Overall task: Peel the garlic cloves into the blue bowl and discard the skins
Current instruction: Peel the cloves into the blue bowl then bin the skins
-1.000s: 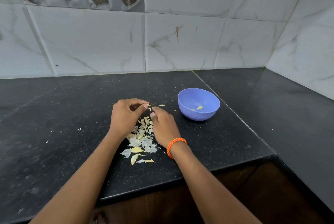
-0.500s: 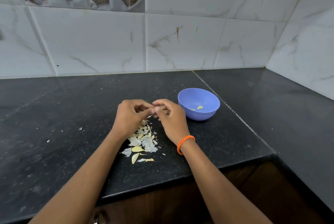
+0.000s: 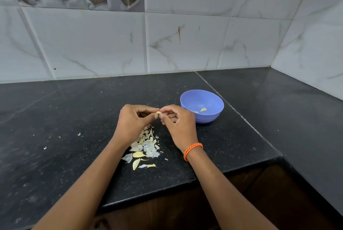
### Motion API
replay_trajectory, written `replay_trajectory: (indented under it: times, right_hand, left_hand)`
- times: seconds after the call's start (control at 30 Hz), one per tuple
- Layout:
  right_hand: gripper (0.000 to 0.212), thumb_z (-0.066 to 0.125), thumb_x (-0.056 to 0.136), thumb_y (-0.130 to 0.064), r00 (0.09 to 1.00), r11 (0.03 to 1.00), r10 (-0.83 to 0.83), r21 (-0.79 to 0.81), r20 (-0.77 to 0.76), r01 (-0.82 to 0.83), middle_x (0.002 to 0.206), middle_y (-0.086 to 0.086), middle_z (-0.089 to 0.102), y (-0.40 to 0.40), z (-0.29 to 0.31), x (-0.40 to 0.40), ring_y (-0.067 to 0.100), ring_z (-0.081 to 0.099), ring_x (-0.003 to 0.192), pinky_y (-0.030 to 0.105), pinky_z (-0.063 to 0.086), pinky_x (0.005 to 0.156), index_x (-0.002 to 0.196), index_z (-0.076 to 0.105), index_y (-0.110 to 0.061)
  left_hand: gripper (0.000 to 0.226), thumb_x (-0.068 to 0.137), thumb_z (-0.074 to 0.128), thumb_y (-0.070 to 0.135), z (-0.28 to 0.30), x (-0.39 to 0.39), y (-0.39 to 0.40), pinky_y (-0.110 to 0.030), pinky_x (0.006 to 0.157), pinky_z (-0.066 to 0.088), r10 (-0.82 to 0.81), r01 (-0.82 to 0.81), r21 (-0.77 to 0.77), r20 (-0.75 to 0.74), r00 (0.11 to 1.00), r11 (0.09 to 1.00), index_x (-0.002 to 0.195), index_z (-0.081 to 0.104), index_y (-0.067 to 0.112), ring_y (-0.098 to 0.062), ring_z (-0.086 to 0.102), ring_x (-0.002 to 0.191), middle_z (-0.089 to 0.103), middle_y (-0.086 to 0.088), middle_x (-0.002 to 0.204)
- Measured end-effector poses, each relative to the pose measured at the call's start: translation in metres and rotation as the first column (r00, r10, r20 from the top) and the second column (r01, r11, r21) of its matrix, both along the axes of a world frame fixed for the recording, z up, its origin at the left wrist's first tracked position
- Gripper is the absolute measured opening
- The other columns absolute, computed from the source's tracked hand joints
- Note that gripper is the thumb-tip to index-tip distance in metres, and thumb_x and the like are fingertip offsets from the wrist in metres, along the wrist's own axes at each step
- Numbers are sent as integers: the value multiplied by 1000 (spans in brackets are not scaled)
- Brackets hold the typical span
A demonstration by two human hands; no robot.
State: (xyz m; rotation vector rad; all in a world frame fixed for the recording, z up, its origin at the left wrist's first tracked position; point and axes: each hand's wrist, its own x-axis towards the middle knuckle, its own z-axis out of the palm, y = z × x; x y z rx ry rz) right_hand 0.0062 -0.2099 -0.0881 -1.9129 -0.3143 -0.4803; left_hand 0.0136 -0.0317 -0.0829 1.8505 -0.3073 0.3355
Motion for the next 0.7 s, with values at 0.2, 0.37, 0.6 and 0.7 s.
replay_trajectory:
  times: [0.2,0.37,0.6,0.7]
  right_hand:
    - [5,77,96,-13,988,980,-122,-147,99,135,93,-2,71,1,-1,0,8,68,81,20,59,71,100,78,-15]
    - [6,64,104,-22,977,919,-156,-342,145,197,88,-2,68,7,0,-4,13,63,75,39,56,66,101,68,-19]
    - [15,52,110,-25,960,836,-220,-473,174,277,86,2,63,10,6,-10,20,53,71,32,34,62,100,58,-16]
    - [14,57,107,-23,967,887,-220,-387,125,252,81,1,65,8,4,-7,20,59,70,38,45,61,95,59,-17]
  left_hand:
    - [12,93,84,13,0,-1,-3,-34,68,64,58,-58,17,19,998,998,103,87,18,-21,76,73,83,7,88]
    - [10,95,82,13,0,-3,-7,-17,62,56,115,-120,75,76,990,990,103,87,17,-3,73,67,82,11,86]
    - [12,98,79,16,1,-8,-14,-28,74,64,146,-171,160,155,977,972,106,87,19,0,75,77,81,14,91]
    - [14,99,79,19,1,-9,-15,-34,77,66,117,-142,167,153,981,976,110,86,22,-1,76,81,81,15,93]
